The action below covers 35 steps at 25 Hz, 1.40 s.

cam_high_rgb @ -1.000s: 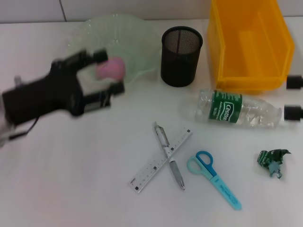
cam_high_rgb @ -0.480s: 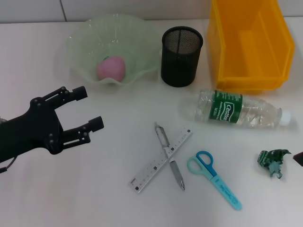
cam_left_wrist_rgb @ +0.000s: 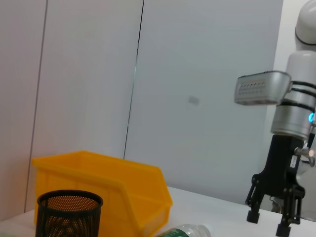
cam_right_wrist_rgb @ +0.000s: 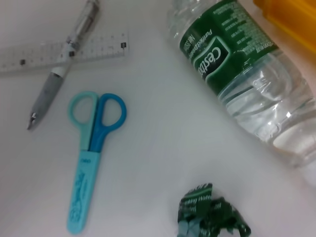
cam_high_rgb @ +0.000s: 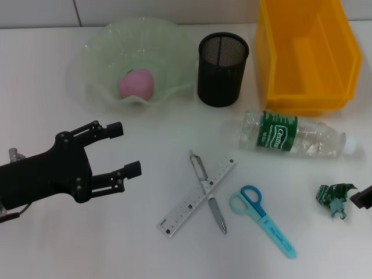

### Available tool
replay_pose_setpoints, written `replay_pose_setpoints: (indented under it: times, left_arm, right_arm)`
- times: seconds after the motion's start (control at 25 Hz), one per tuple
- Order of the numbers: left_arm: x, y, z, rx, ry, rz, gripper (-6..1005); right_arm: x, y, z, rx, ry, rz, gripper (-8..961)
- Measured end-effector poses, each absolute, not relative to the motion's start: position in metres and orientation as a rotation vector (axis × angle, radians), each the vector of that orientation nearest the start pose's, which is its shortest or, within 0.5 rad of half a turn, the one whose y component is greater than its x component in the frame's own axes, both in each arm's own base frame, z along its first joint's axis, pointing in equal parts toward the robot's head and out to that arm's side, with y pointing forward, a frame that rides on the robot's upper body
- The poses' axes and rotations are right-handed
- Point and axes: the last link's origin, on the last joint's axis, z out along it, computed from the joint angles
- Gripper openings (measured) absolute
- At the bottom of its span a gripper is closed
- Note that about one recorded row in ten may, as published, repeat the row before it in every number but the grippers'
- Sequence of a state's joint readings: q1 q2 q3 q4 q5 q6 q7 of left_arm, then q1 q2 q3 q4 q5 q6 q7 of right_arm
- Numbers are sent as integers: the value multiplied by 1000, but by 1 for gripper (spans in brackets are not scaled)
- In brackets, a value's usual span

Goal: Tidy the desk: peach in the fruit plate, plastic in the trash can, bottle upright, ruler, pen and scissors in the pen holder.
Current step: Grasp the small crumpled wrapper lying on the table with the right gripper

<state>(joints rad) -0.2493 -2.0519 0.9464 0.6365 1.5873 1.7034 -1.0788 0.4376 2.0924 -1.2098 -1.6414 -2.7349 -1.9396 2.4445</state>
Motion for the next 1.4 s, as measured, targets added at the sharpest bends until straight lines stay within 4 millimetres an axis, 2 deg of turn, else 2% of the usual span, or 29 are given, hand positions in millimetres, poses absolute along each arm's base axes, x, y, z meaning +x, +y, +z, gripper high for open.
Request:
replay_pose_setpoints:
  times: [0.28,0.48,0.76,1.08,1.28,1.4]
  left_arm:
    - [-288,251,2,-2670,-392,-965,847]
    - [-289,249,-2,-2705,-396,-941,847]
    - [-289,249,-3,-2705,-397,-939,847]
    - [-289,249,-3,-2704,-399,-937,847]
    - [-289,249,-2,-2703,-403,-942,846]
    - [-289,249,-2,-2699,-402,-944,846]
  right_arm:
    - [224,305,36,-2544,1026,-741,817]
    - [224,307,23,-2560,1006,-768,797]
    - [225,308,15,-2569,987,-790,767]
    - [235,310,9,-2555,1023,-794,734]
    - [234,310,8,-2568,1035,-757,525]
    - [233,311,8,-2572,1038,-742,490]
